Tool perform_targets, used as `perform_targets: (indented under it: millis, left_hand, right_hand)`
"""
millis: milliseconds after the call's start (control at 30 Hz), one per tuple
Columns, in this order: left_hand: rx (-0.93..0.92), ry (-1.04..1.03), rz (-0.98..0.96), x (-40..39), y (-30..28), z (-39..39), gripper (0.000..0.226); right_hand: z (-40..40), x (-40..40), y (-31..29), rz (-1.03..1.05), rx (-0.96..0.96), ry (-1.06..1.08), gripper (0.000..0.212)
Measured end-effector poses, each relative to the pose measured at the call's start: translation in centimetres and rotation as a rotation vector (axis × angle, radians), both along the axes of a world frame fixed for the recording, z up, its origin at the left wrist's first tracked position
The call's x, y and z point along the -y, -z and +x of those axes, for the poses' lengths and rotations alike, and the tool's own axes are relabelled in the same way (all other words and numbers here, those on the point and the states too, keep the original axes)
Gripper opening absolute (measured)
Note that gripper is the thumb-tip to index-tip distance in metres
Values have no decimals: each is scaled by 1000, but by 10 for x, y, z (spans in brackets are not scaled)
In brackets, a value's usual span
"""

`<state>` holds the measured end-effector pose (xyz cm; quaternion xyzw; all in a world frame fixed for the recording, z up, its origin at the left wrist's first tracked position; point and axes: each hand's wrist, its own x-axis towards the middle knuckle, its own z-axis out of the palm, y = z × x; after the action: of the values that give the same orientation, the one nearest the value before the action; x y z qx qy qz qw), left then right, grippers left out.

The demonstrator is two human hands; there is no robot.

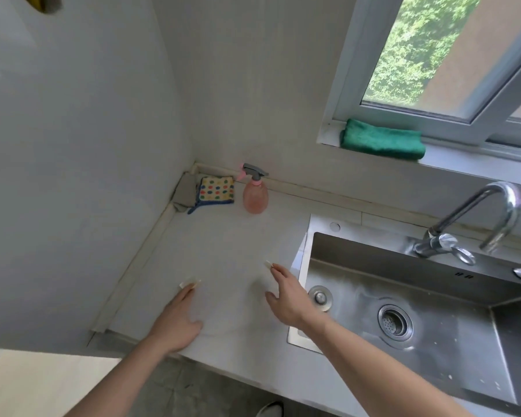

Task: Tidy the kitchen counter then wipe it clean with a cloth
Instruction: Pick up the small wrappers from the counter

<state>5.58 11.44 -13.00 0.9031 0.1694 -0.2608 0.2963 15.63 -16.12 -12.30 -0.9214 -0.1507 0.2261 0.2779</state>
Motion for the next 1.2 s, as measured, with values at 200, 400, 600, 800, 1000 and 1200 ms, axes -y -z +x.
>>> perform_targets:
  millis: [200, 400, 600, 800, 1000, 1200]
  left_hand:
    - [229, 26, -122, 72, -40, -40, 79]
    - [271, 350, -205, 158, -76, -37, 71]
    - [248, 678, -321, 250, -101, -40, 63]
    - [219, 1019, -346, 338, -99, -64, 64]
    - [146, 1211, -326, 415, -100, -103, 65]
    - [64, 1253, -230, 465, -86, -132, 65]
  right_hand:
    - [-87, 71, -39, 255, -42, 260, 63]
    - [-180, 145, -61, 370, -51, 560, 52]
    - [-279, 226, -65, 354, -54, 919, 54]
    - [-367, 292, -42, 308, -124, 1361, 57]
    - [-430, 356, -7, 283, -276, 1557, 66]
    - [-452, 407, 24, 278, -423, 1564, 66]
